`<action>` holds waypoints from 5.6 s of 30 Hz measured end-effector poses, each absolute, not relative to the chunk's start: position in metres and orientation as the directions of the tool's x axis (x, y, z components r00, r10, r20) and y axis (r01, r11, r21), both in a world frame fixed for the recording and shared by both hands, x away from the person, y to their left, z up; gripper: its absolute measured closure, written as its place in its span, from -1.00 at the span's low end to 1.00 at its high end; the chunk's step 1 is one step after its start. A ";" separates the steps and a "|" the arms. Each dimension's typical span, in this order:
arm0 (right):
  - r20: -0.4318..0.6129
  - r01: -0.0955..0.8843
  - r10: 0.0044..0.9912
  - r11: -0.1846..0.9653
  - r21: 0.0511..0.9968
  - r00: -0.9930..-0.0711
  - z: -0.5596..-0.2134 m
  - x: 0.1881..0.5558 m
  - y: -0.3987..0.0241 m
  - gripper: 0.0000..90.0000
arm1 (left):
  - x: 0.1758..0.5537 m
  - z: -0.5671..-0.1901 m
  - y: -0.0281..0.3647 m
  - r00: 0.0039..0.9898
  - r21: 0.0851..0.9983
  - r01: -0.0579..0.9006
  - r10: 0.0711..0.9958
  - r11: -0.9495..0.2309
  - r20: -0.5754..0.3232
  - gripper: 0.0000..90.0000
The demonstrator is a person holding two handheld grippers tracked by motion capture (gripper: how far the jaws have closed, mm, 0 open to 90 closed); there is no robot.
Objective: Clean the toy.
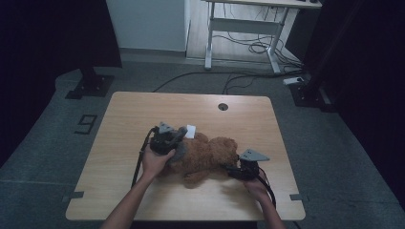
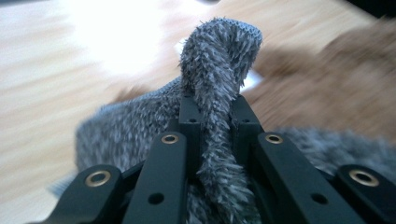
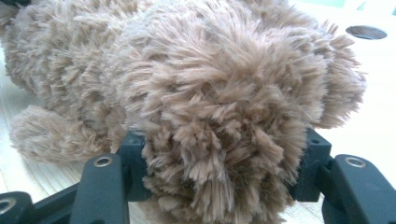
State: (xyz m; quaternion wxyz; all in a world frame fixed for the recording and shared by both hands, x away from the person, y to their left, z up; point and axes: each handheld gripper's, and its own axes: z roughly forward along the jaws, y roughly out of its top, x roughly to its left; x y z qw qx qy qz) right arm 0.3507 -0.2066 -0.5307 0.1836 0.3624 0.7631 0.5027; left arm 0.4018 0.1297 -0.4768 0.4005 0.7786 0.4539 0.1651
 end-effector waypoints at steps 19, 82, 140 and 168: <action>0.103 0.378 0.742 0.213 0.901 -0.662 -0.532 0.352 -0.206 -0.14 | 0.392 -0.416 0.077 0.667 0.833 0.485 0.729 -0.266 -0.156 0.76; 0.038 0.355 0.774 0.245 0.902 -0.632 -0.530 0.374 -0.182 -0.09 | 0.431 -0.493 0.166 0.452 0.651 0.742 0.837 -0.161 -0.309 0.75; 0.082 0.419 0.743 0.280 0.864 -0.664 -0.528 0.370 -0.175 -0.40 | 0.360 -0.480 0.113 0.618 0.858 0.475 0.768 -0.198 -0.165 0.76; -0.017 0.330 0.736 0.324 0.887 -0.677 -0.543 0.349 -0.184 -0.15 | 0.401 -0.445 -0.033 0.739 0.756 0.486 0.668 -0.439 -0.087 0.74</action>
